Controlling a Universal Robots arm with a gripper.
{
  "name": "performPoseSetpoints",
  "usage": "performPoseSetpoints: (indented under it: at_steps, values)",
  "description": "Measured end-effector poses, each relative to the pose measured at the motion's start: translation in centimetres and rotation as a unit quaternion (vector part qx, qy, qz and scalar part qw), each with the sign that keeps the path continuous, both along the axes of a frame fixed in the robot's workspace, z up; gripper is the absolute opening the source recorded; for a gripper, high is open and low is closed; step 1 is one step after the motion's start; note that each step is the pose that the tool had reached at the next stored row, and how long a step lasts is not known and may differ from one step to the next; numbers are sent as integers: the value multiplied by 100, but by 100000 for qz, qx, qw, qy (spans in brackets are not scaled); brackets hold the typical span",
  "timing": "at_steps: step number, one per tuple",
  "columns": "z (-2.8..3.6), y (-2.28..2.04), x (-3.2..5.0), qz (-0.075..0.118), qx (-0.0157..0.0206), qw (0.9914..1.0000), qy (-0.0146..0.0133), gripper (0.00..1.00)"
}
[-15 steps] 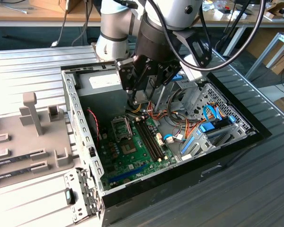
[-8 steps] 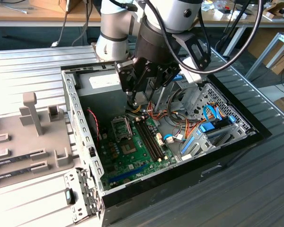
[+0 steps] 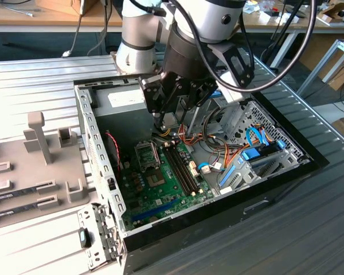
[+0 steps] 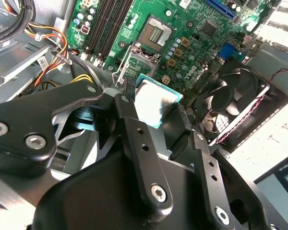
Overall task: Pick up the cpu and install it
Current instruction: 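Pick up the cpu and move it towards the insertion slot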
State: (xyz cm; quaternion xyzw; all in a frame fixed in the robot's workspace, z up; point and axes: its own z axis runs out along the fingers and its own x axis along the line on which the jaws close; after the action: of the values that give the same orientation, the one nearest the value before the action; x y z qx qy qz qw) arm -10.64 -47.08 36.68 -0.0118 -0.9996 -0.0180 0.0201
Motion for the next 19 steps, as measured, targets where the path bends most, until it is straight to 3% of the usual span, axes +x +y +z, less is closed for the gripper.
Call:
performPoseSetpoints:
  at_steps: [19]
  values:
    - [-91, -7, 0, 0, 2, 100000, -3, 47]
